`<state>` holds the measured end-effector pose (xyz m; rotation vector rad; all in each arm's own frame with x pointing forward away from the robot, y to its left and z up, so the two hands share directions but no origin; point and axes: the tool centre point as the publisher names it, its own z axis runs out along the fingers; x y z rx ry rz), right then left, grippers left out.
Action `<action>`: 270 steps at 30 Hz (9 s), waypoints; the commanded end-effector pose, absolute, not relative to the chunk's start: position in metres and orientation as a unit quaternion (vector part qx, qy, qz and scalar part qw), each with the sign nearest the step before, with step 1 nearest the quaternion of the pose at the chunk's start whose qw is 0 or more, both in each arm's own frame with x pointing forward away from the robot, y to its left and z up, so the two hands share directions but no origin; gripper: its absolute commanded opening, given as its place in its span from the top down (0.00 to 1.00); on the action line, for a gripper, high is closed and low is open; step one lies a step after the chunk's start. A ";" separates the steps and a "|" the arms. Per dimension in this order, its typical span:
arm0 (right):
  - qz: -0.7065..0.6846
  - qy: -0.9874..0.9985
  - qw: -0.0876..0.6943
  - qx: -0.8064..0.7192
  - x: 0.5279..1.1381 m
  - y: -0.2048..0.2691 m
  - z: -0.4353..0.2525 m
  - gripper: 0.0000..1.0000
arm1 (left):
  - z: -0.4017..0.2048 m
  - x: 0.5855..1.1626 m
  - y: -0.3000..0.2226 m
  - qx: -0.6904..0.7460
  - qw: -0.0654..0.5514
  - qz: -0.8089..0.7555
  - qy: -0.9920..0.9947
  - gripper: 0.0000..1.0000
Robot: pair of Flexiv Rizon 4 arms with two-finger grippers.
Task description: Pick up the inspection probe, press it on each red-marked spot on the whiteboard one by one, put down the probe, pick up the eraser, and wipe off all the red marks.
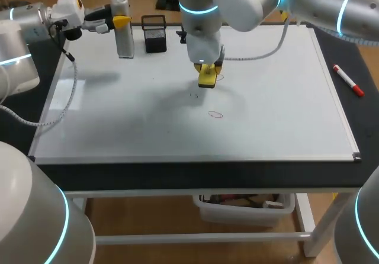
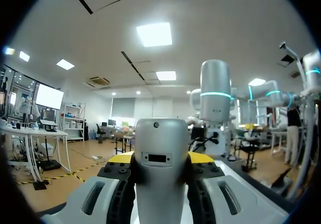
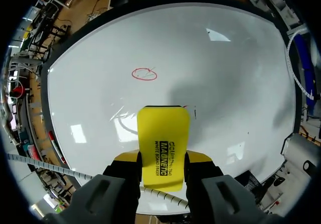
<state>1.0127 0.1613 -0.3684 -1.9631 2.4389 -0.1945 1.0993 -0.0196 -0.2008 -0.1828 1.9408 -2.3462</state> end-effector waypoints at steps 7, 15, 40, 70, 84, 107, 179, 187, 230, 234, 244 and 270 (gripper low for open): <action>-0.057 0.745 0.002 -0.664 0.991 0.199 -0.391 1.00 | -0.201 1.100 -0.020 -0.059 0.045 -0.769 0.635 1.00; -0.044 0.724 0.008 -0.689 0.983 0.224 -0.402 1.00 | -0.201 1.100 -0.020 -0.059 0.045 -0.769 0.635 1.00; -0.043 0.727 -0.008 -0.685 0.976 0.211 -0.425 1.00 | -0.201 1.100 -0.020 -0.059 0.045 -0.769 0.635 1.00; -0.065 0.759 -0.004 -0.648 0.985 0.165 -0.401 1.00 | -0.201 1.100 -0.020 -0.059 0.045 -0.769 0.635 1.00; -0.075 0.819 0.015 -0.568 1.009 0.087 -0.365 1.00 | -0.201 1.100 -0.020 -0.059 0.045 -0.769 0.635 1.00; -0.053 0.910 -0.019 -0.412 1.010 -0.054 -0.375 1.00 | -0.201 1.100 -0.020 -0.059 0.045 -0.769 0.635 1.00; -0.052 0.913 -0.025 -0.404 1.014 -0.067 -0.373 1.00 | -0.229 1.056 -0.276 0.016 -0.081 -0.788 0.610 1.00; -0.052 0.913 -0.025 -0.404 1.014 -0.067 -0.373 1.00 | -0.245 1.063 -0.292 0.016 -0.079 -0.787 0.612 1.00; -0.052 0.913 -0.025 -0.404 1.014 -0.067 -0.373 1.00 | -0.278 1.078 -0.298 0.030 -0.066 -0.735 0.674 1.00; -0.052 0.913 -0.025 -0.404 1.014 -0.067 -0.373 1.00 | -0.279 1.076 -0.296 0.032 -0.066 -0.731 0.678 1.00; -0.052 0.913 -0.025 -0.404 1.014 -0.067 -0.373 1.00 | -0.280 1.073 -0.297 0.036 -0.070 -0.727 0.682 1.00; -0.052 0.913 -0.025 -0.404 1.014 -0.067 -0.373 1.00 | -0.227 1.075 -0.255 0.017 -0.025 -0.749 0.661 1.00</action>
